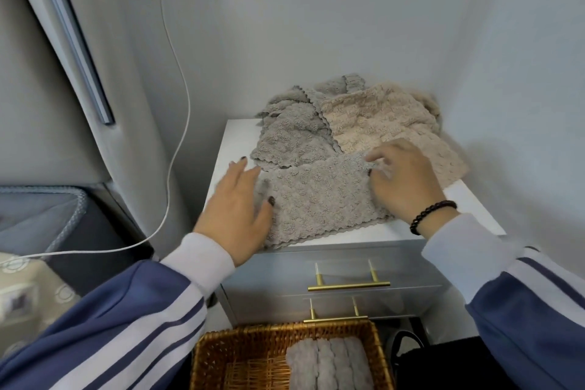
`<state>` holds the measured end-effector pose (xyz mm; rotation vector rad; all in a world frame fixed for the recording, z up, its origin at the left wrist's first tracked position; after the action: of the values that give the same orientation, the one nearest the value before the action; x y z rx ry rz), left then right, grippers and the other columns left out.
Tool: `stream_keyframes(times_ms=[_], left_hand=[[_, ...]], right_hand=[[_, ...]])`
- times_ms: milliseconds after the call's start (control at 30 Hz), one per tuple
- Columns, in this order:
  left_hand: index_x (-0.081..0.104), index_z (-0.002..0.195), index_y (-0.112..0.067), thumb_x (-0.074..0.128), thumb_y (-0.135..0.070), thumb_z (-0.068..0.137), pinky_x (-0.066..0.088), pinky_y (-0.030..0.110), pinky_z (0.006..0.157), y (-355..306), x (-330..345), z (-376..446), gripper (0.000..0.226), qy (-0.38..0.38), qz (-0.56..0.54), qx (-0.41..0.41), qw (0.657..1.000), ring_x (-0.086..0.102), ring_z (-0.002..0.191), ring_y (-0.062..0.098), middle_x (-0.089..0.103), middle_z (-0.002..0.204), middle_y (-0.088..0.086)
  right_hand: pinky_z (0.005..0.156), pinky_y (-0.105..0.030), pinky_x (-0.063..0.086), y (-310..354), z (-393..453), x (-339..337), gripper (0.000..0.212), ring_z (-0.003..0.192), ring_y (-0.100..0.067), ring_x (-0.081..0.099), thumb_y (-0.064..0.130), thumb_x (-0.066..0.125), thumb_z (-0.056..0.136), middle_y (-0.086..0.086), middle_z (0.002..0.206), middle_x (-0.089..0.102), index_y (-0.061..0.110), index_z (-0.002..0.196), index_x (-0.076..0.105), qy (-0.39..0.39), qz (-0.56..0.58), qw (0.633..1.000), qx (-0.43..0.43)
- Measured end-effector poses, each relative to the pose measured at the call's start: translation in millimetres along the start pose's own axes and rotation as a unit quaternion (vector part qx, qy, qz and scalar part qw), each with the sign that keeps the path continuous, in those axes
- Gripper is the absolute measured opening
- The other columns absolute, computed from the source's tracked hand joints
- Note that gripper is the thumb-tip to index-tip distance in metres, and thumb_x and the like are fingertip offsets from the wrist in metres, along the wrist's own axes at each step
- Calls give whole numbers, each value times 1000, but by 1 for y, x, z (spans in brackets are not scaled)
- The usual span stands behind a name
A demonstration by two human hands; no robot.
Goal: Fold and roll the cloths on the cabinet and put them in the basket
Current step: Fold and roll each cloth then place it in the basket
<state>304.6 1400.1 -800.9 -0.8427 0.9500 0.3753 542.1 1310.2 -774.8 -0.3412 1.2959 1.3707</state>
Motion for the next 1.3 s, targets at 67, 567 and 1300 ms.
stream_keyframes(times_ms=[67,567,1300], left_hand=[[15,150,-8,41,-30,98,-2,29,117,-6,16,2,62,55,39,-2,998,-3,148,21,4,160,9],[-18,148,-14,-19,-62,66,-14,31,115,18,18,4,96,214,231,77,946,-18,145,16,-25,153,0],[-11,151,-20,-13,-77,69,-12,30,117,28,28,12,100,173,202,58,962,-13,146,13,-12,159,0]], right_hand=[[106,-25,23,15,-2,14,30,129,-16,37,16,52,93,2,136,46,20,122,60,64,-32,994,-81],[118,-45,1,30,-44,30,64,147,-27,-7,42,27,100,-7,160,-13,23,152,-5,314,-198,928,-23],[119,-46,-2,1,-22,47,87,146,-18,-14,76,-5,77,2,158,-17,28,150,-15,265,-236,933,-56]])
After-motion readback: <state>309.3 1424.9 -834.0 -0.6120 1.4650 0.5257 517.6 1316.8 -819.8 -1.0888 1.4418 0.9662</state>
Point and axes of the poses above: each hand's wrist, its own z-axis towards the middle knuckle, its own x-axis out of the palm, y = z × x, the point moved 1 cm from there along z, towards the middle knuckle
